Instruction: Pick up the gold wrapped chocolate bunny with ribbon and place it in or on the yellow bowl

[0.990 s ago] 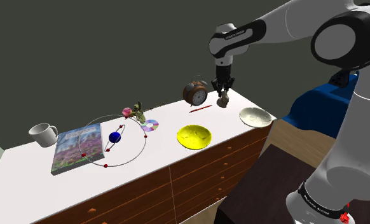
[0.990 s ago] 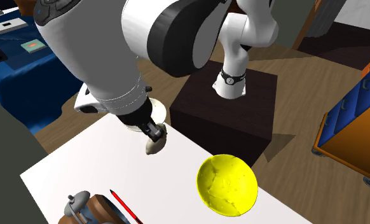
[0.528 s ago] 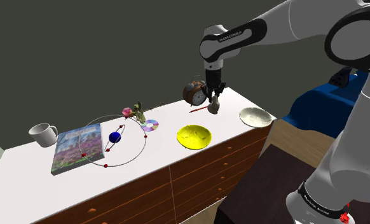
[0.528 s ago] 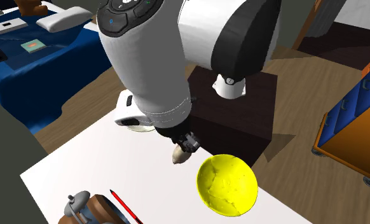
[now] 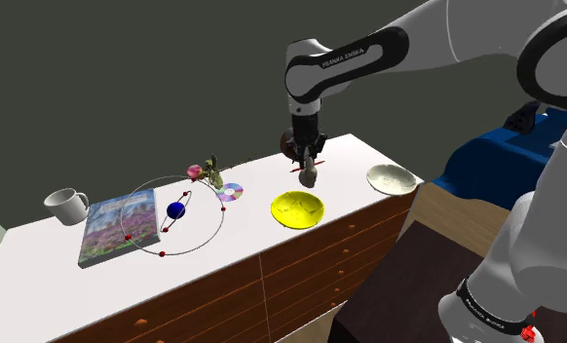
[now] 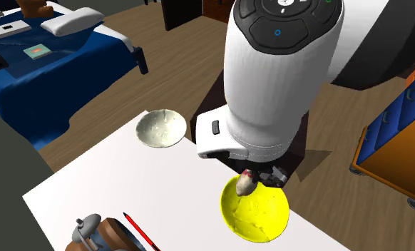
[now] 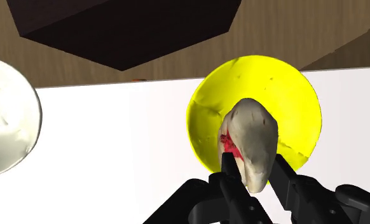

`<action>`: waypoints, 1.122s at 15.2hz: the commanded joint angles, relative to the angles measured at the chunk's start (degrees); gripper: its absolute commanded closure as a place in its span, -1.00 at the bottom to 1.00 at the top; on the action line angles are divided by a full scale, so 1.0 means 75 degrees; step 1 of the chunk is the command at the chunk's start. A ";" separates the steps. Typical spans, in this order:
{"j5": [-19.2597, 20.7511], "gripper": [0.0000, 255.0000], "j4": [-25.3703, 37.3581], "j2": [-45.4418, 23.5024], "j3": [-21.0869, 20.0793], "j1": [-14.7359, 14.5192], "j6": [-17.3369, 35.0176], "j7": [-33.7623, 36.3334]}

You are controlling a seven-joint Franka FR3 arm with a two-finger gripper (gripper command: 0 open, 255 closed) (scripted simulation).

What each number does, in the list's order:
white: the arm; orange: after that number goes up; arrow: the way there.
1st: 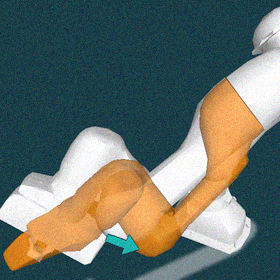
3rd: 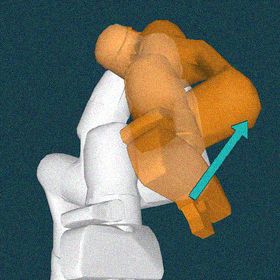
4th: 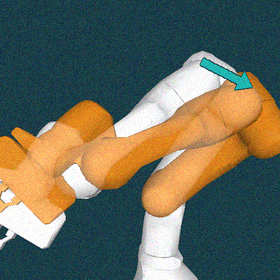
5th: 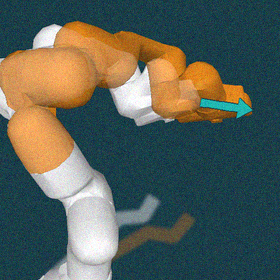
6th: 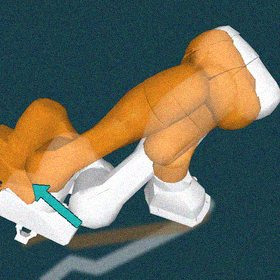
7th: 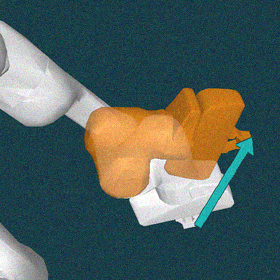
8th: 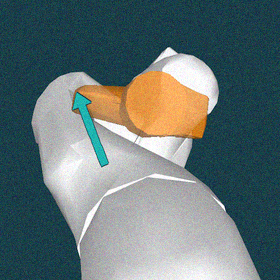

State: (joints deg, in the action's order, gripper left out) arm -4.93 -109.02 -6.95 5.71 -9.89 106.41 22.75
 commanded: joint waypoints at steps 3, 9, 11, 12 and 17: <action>-0.0070 1.00 0.0052 -0.0099 -0.0239 -0.0290 0.0089 0.0511; -0.0104 1.00 -0.0308 -0.0309 -0.0246 -0.0291 0.0656 0.0455; -0.0118 1.00 -0.0414 -0.0391 -0.0249 -0.0291 0.0843 0.0435; -0.0125 1.00 -0.0464 -0.0434 -0.0250 -0.0291 0.0936 0.0425; -0.0165 1.00 -0.0692 -0.0669 -0.0259 -0.0290 0.1396 0.0372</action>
State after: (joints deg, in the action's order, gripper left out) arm -6.11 -113.68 -11.69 3.79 -12.05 116.04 25.60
